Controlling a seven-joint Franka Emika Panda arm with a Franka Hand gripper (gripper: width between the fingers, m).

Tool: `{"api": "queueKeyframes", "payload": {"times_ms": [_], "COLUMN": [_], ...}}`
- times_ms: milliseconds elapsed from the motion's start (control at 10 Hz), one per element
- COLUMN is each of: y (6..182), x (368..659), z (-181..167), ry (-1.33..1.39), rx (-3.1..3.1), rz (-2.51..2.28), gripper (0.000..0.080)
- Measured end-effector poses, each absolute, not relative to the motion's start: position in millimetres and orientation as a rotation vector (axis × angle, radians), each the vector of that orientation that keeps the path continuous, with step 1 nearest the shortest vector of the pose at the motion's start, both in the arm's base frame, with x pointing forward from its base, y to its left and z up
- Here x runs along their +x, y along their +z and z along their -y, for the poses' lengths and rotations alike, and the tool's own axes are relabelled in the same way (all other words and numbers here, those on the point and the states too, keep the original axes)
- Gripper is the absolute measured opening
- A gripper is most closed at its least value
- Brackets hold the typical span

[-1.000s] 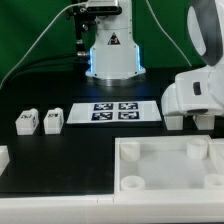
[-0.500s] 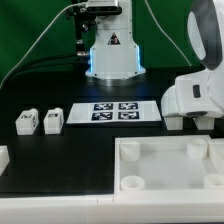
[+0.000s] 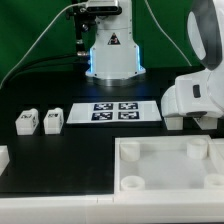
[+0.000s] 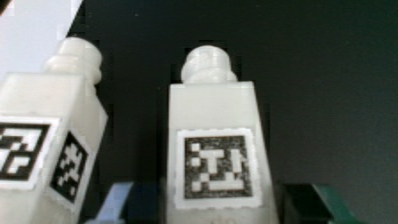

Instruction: Assemble one leg

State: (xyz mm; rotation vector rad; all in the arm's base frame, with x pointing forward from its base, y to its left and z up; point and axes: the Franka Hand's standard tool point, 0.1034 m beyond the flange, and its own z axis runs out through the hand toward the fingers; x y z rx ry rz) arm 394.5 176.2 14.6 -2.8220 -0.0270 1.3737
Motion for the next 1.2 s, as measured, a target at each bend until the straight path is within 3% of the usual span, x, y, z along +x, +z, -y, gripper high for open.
{"api": "queueKeyframes", "payload": {"times_ms": [500,800,900,1000,1100,1200], "y": [16.2,65.8,80.6,107.7,118.1,112.8], "x": [397.7,443.2,467.3,474.7,476.5,481.2], "z": [-174.8,-149.3,-143.2,-136.6,-134.4,-135.7], "ry": [1.363,1.217,1.008,0.821,0.688,0.504], "rx": [-2.826,-2.838,-2.910,-2.968,-2.998,-3.028], "rz": [0.037,0.143,0.154,0.159,0.165,0.160], "gripper": [0.0290,0.0291,0.0291,0.0291,0.0291,0.0291]}}
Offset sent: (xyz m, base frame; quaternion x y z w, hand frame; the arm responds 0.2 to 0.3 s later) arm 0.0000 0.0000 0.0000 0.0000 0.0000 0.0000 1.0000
